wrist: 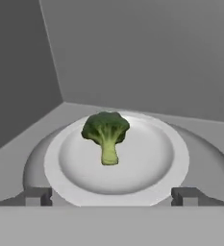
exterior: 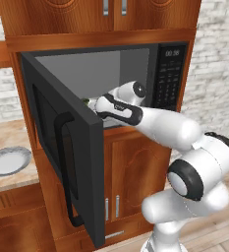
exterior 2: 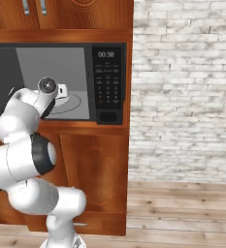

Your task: Pick the broccoli from the counter and place it in the microwave. Then turn on the microwave.

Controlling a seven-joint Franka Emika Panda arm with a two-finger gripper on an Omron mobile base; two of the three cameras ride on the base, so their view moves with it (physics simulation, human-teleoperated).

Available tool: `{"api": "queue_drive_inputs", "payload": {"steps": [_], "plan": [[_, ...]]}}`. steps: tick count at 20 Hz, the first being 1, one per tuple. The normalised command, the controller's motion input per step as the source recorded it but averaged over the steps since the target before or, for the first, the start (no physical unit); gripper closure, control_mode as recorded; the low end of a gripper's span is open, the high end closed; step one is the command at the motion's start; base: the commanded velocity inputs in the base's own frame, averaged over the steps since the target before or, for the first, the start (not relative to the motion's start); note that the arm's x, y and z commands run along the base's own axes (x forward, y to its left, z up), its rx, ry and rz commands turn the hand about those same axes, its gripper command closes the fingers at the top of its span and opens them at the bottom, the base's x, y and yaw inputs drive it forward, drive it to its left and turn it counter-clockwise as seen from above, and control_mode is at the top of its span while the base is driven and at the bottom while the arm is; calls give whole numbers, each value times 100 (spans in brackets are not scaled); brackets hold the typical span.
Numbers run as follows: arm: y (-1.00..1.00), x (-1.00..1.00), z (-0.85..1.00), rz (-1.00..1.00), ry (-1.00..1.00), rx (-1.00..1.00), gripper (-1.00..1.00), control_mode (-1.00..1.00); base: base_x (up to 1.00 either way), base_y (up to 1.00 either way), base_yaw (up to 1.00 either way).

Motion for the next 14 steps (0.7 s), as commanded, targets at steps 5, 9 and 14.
{"api": "queue_drive_inputs", "payload": {"steps": [5,9,14], "plan": [[-55,-100,84,-4,-2,0,-100,-100,0,0,0],[-32,-100,100,-1,0,0,-100,-100,0,0,0],[-28,-100,86,-3,0,-1,-100,-100,0,0,0]]}}
